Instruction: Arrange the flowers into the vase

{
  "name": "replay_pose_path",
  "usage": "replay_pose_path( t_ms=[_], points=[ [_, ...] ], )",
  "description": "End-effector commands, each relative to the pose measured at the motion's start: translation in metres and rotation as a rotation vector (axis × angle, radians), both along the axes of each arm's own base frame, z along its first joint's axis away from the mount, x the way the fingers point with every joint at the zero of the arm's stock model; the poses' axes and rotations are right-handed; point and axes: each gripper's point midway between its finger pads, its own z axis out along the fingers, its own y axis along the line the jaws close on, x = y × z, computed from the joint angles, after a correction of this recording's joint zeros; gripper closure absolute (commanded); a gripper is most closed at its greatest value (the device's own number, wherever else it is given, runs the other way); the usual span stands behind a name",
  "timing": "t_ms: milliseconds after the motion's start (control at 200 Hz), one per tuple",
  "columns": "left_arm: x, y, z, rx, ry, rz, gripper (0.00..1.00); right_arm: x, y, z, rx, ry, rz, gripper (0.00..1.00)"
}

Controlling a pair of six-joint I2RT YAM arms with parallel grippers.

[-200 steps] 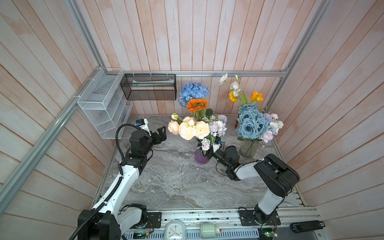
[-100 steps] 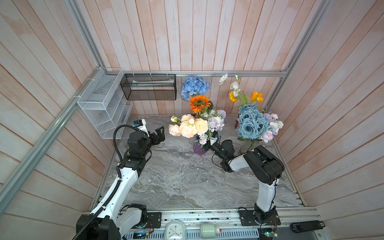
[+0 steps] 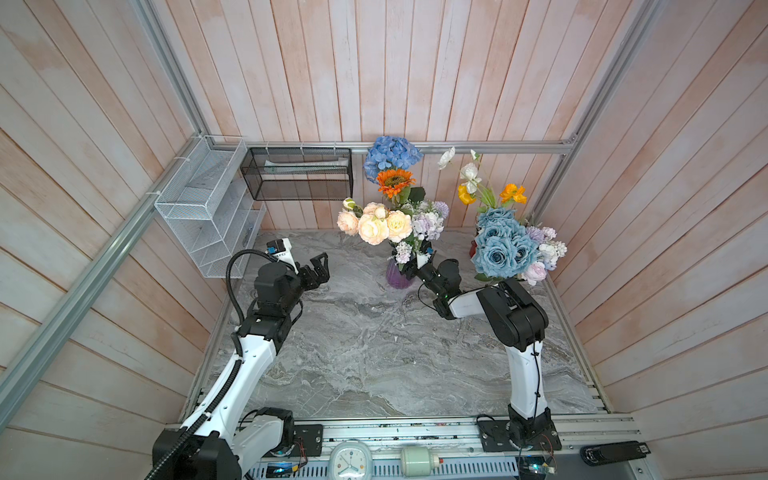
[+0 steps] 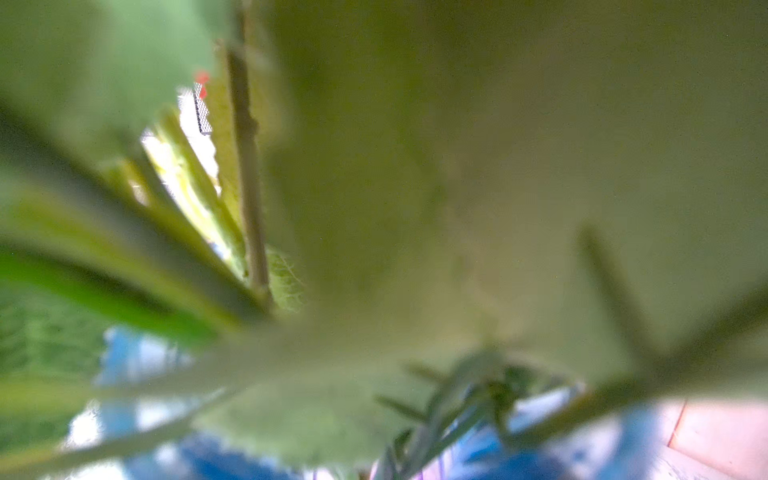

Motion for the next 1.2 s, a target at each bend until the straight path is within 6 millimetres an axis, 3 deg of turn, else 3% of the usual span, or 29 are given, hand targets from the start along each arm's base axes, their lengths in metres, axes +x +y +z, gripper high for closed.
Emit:
replay_pose_path(
  t_ms=[0,70,370,530,715,815,915,1135,1195],
  points=[
    [0.0,0.003,-0.007,0.017,0.006,0.006,0.0,-0.003,0.005,-0.005,-0.023,0.006,0.037,0.2],
    [0.0,0.003,-0.007,0.017,0.007,0.006,0.0,-0.007,0.004,-0.002,-0.014,0.014,0.045,0.02],
    [-0.002,0.004,-0.009,0.008,0.013,0.01,0.0,-0.034,-0.008,0.003,0.013,0.077,0.058,0.02],
    [-0.005,0.008,-0.02,0.018,0.034,0.029,0.0,-0.069,-0.021,0.003,0.027,0.158,0.075,0.02],
    [-0.009,0.022,-0.049,0.076,0.082,0.099,0.0,-0.109,-0.045,-0.018,-0.031,0.398,0.051,0.02],
    [-0.012,0.034,-0.071,0.113,0.112,0.156,0.0,-0.123,-0.069,-0.026,-0.109,0.471,-0.032,0.02],
    [-0.013,0.045,-0.091,0.156,0.129,0.208,0.0,-0.129,-0.105,-0.027,-0.187,0.479,-0.171,0.02],
    [-0.023,0.068,-0.12,0.287,0.099,0.314,0.0,-0.125,-0.213,-0.023,-0.207,0.448,-0.491,0.02],
    [-0.024,0.072,-0.119,0.306,0.086,0.332,0.0,-0.127,-0.235,-0.026,-0.22,0.421,-0.562,0.02]
  ],
)
